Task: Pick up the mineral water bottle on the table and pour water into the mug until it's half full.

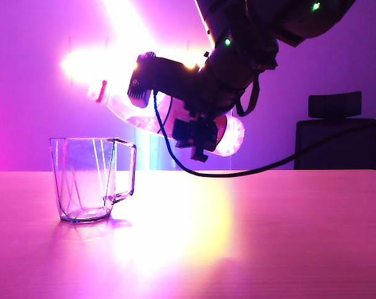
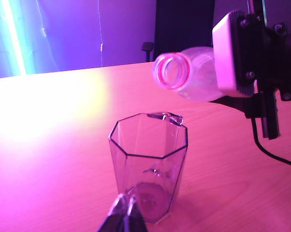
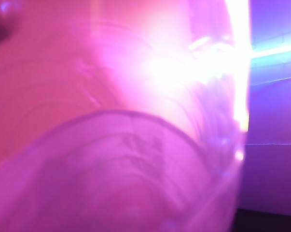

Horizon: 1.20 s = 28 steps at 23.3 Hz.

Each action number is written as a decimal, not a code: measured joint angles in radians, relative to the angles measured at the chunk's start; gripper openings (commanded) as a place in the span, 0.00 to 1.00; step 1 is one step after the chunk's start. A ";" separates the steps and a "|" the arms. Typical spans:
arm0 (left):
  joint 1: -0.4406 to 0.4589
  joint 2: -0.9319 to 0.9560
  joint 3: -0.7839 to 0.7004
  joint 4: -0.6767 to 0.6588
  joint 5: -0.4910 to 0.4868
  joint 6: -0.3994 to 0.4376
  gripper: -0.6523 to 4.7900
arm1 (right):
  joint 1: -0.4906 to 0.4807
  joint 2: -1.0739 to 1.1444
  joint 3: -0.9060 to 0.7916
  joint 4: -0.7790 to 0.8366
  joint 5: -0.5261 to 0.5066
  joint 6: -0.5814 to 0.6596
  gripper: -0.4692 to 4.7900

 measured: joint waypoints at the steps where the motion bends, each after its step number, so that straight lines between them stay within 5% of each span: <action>1: 0.000 0.000 0.000 0.000 0.000 0.000 0.12 | 0.000 0.001 0.000 0.000 0.011 -0.014 0.62; 10: 0.000 0.000 0.000 0.000 0.000 0.000 0.12 | 0.000 0.003 0.000 0.000 0.096 -0.201 0.62; 28: 0.000 0.001 0.000 0.000 0.000 0.000 0.12 | 0.000 0.003 0.000 0.030 0.159 -0.315 0.62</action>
